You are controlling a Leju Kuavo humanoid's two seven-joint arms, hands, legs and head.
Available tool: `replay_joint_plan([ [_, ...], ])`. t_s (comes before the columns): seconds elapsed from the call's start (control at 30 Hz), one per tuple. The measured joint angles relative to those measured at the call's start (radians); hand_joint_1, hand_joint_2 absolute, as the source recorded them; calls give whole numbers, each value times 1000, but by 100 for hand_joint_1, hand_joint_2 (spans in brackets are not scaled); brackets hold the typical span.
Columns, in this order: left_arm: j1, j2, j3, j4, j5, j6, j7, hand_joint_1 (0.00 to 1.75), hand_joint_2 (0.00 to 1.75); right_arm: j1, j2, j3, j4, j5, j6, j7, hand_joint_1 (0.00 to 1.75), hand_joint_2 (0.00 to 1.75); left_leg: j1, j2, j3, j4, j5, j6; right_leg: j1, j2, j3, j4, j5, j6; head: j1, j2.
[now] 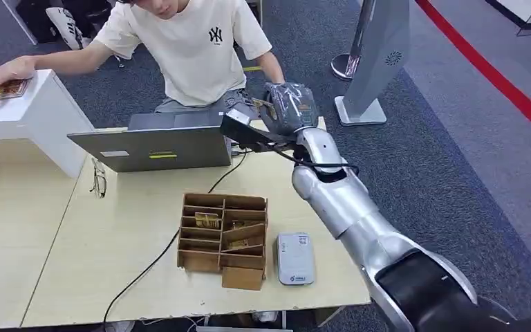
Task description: Pass the card to the sensor for recognition and then transmit it.
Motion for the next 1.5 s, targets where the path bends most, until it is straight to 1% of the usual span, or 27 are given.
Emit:
replay_joint_plan([
  [0.07,-1,1,-6,0,0,-2,2,0,0,-9,0,2,32,43,-4,11,175,175,0,0,0,0,0,0,0,0,0,0,0,0,0,0],
  [0.2,0,3,-13,0,0,-3,2,0,0,-15,0,5,75,76,-17,13,175,175,0,0,0,0,0,0,0,0,0,0,0,0,0,0],
  [1.07,0,3,-19,0,0,-8,5,0,0,-28,0,6,142,108,-27,7,175,175,0,0,0,0,0,0,0,0,0,0,0,0,0,0],
  [1.1,0,3,-19,0,0,-8,5,0,0,-28,0,6,143,108,-27,7,169,175,0,0,0,0,0,0,0,0,0,0,0,0,0,0],
  [1.13,0,3,-19,0,0,-10,5,0,0,-28,0,6,145,108,-27,7,23,175,0,0,0,0,0,0,0,0,0,0,0,0,0,0],
  [1.17,0,3,-19,0,0,-11,5,0,0,-28,0,6,146,108,-24,7,0,175,0,0,0,0,0,0,0,0,0,0,0,0,0,0],
  [1.5,0,3,-19,0,1,-14,5,0,0,-26,2,6,163,97,-5,-5,0,175,0,0,0,0,0,0,0,0,0,0,0,0,0,0],
])
